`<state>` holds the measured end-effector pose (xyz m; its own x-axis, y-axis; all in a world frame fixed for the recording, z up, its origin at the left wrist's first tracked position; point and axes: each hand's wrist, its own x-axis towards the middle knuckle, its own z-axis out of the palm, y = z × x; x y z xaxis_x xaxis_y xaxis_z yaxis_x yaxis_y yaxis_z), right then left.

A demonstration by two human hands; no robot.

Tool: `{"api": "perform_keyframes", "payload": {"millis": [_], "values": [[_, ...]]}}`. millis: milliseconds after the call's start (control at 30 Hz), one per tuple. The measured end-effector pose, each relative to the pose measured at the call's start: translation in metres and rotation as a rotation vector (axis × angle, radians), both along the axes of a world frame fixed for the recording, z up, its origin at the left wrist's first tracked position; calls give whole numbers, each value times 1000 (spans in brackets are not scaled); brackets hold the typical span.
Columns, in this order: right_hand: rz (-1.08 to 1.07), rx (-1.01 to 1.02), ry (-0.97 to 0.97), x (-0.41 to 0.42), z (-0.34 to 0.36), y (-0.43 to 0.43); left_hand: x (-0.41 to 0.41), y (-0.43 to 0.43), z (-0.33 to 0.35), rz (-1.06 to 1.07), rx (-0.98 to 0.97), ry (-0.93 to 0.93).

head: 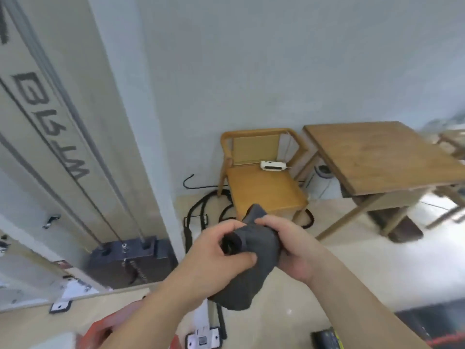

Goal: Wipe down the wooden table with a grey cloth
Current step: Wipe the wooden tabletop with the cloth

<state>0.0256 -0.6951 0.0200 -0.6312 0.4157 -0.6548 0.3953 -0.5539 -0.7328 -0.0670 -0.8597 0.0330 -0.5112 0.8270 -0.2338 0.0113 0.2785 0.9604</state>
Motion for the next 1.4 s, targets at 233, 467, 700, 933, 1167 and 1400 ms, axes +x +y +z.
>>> {"api": "perform_keyframes", "payload": {"millis": [233,467,700,933,1167,1400], "values": [[-285,-51,216,90,-7,77,37,128,0,-35,67,98],[-235,45,337,94,0,133,25,224,-20,13,69,54],[-427,-75,258,103,13,228,10,323,-22,-371,-120,-391],[-452,59,-10,121,2,360,39,442,-37,-378,-334,-573],[-460,296,-265,136,-51,495,66,574,-86,-113,-427,-668],[-409,284,-362,122,-106,630,40,693,-146,-6,-520,-594]]}}
